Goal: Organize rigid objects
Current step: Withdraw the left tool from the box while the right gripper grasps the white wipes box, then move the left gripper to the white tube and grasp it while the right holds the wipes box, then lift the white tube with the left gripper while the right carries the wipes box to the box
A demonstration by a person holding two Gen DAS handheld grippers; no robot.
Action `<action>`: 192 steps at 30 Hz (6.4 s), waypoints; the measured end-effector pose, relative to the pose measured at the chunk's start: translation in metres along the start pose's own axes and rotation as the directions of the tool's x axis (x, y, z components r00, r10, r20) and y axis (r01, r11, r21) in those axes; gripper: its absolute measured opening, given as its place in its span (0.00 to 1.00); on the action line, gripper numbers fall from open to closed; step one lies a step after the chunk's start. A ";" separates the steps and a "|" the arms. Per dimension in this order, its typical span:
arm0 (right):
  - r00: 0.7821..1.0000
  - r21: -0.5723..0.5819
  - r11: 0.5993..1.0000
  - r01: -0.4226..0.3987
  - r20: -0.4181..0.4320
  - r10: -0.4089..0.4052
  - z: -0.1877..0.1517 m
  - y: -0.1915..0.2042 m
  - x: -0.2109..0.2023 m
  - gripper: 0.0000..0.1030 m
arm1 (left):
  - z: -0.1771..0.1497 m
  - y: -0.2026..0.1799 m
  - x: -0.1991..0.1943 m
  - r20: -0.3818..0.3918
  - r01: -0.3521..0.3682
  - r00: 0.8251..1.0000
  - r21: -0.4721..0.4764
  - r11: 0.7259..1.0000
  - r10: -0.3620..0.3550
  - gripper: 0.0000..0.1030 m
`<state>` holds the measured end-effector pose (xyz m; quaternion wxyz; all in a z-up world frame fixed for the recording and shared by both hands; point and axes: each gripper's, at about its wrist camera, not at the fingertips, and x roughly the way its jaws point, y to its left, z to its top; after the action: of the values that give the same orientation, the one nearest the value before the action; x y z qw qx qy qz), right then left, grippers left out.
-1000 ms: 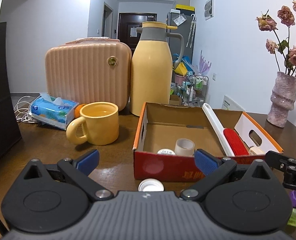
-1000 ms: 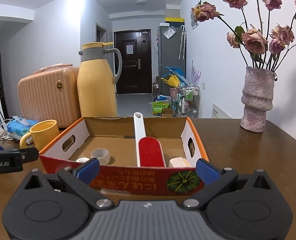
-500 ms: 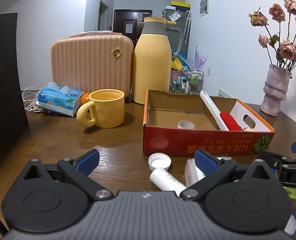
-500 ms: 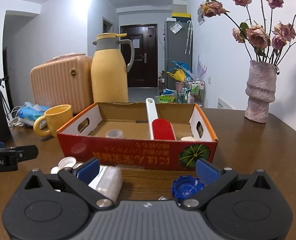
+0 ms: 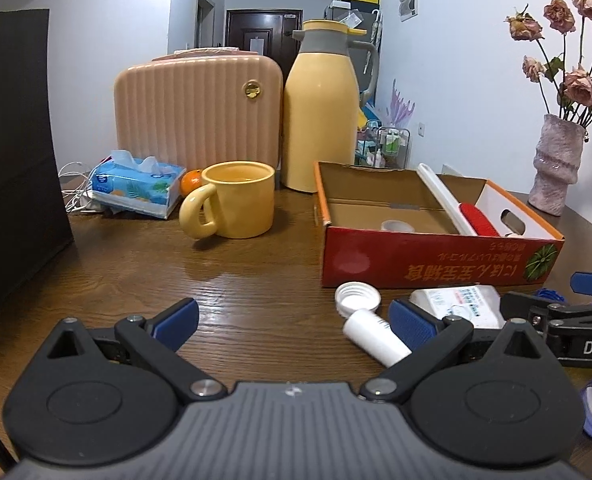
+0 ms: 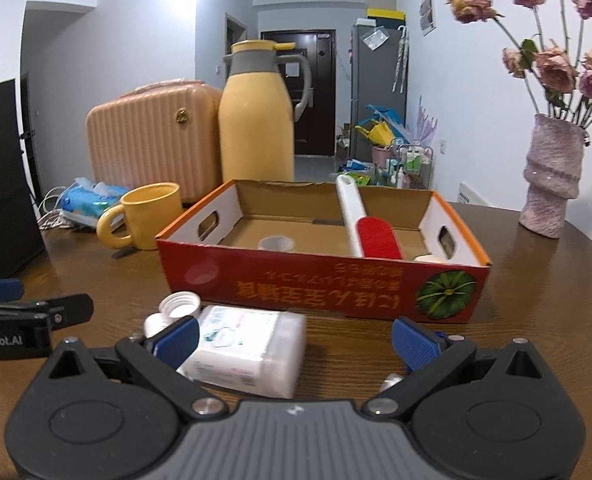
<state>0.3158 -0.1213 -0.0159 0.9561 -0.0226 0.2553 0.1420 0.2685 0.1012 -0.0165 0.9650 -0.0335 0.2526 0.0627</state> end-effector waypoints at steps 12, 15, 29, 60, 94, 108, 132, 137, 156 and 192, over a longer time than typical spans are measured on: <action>0.995 -0.019 1.000 0.011 -0.095 -0.013 0.004 0.039 0.036 1.00 | 0.000 0.031 0.007 -0.019 -0.036 0.999 -0.021 0.999 0.036 1.00; 0.992 -0.021 0.999 0.042 -0.116 -0.044 0.005 0.046 0.046 1.00 | 0.001 0.037 0.007 -0.023 -0.042 0.999 -0.032 0.999 0.041 1.00; 0.966 0.049 0.989 0.142 -0.225 -0.127 0.000 0.044 0.092 0.87 | 0.001 0.037 0.010 -0.032 -0.027 0.999 -0.033 0.999 0.026 1.00; 0.991 0.107 0.985 0.133 0.008 -0.134 -0.012 -0.007 0.001 0.79 | -0.008 0.002 0.027 -0.040 0.136 0.990 0.069 0.988 -0.134 1.00; 0.951 0.170 0.937 0.307 -0.014 -0.309 -0.051 -0.077 -0.054 0.79 | -0.018 -0.042 0.060 -0.148 0.412 0.910 0.418 0.809 -0.387 1.00; 0.946 0.162 0.933 0.321 -0.016 -0.323 -0.048 -0.075 -0.051 0.79 | -0.020 -0.043 0.072 -0.172 0.461 0.886 0.439 0.771 -0.431 1.00; 0.947 0.171 0.933 0.318 -0.009 -0.321 -0.050 -0.074 -0.058 0.79 | -0.032 -0.053 0.064 -0.130 0.417 0.898 0.552 0.722 -0.419 0.70; 0.949 0.178 0.934 0.311 -0.003 -0.315 -0.052 -0.075 -0.062 0.79 | -0.033 -0.050 0.059 -0.117 0.403 0.905 0.539 0.740 -0.409 0.85; 0.960 0.210 0.939 0.274 0.002 -0.280 -0.056 -0.080 -0.062 0.79 | -0.008 -0.054 0.079 -0.155 0.195 0.973 0.166 0.967 -0.169 0.71; 0.979 0.182 0.968 0.173 0.079 -0.190 -0.033 -0.075 -0.060 0.79 | 0.012 -0.074 0.011 -0.019 0.193 0.981 0.043 0.980 -0.192 0.28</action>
<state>0.2712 -0.2123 -0.0171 0.9745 0.0447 0.2177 0.0319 0.2940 0.0303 -0.0095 0.9651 -0.0364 0.2566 -0.0368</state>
